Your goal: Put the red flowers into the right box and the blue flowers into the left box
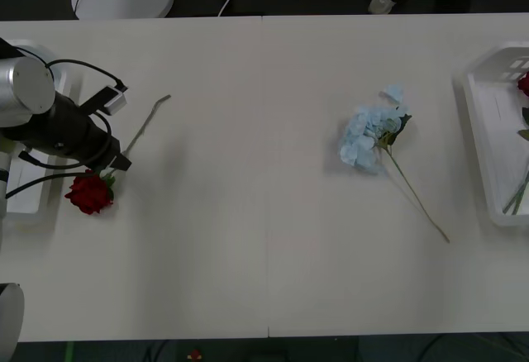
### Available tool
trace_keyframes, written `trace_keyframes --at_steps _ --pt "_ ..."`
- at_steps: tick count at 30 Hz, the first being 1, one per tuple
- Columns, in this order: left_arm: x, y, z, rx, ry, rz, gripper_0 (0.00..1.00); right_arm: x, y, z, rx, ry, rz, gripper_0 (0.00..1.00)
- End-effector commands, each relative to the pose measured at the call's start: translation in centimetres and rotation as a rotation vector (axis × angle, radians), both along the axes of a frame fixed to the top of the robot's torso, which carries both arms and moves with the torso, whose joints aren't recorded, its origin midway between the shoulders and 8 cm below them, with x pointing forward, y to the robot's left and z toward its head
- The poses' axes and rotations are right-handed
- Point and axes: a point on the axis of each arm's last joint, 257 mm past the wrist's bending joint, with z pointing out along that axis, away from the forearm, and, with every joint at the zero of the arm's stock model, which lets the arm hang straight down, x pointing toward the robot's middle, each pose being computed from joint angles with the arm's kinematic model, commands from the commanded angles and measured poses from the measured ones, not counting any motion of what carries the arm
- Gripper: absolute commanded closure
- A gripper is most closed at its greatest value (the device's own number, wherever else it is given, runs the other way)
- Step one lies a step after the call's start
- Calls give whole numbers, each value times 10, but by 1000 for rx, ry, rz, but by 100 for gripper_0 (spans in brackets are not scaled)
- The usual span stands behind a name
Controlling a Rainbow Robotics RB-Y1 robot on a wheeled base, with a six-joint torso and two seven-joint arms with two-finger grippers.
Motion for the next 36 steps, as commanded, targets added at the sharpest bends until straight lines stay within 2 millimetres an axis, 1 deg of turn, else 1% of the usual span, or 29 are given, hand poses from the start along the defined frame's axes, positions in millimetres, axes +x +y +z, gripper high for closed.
trace_keyframes --at_steps 1,2,4,6,10,11,12,14,16,18,19,21,23,24,26,30,33,36 --pt "-10 4 -12 15 14 53 6 9 57 30 -33 -23 187 0" --pt "-10 9 -11 20 13 69 6 9 76 28 -37 -20 238 0" --pt "-10 18 -10 35 11 94 6 9 107 23 -43 -24 318 0" --pt "-10 22 -10 42 10 106 6 6 135 14 -53 -18 387 0" --pt "-9 16 -12 38 13 110 6 -7 174 -5 -64 1 477 0" --pt "-8 14 -12 39 11 108 6 -10 181 -8 -57 6 477 0" --pt "-7 13 -11 40 10 108 6 -15 192 -15 -47 15 483 0" --pt "-5 12 -8 45 5 112 6 -19 204 -22 -38 22 488 0" --pt "-2 10 -8 55 7 120 7 -24 219 -37 -19 38 478 0" --pt "1 11 -8 64 13 128 6 -24 229 -49 -13 42 467 0" --pt "1 10 -9 62 18 131 6 -24 231 -53 -15 43 462 0" --pt "8 11 -10 44 6 143 6 -22 238 -67 -20 41 437 0" --pt "10 11 -10 42 3 144 6 -21 240 -70 -18 40 429 0" --pt "19 12 -11 37 -22 150 7 -20 246 -83 -6 42 406 0" --pt "27 11 -13 29 -38 157 7 -21 250 -93 -1 51 389 0" --pt "42 10 -13 26 -60 164 6 -25 255 -112 -10 77 378 0" --pt "48 9 -15 22 -61 170 6 -28 254 -121 -11 95 371 0" --pt "50 10 -22 26 -67 171 7 -30 251 -130 -23 104 370 0"
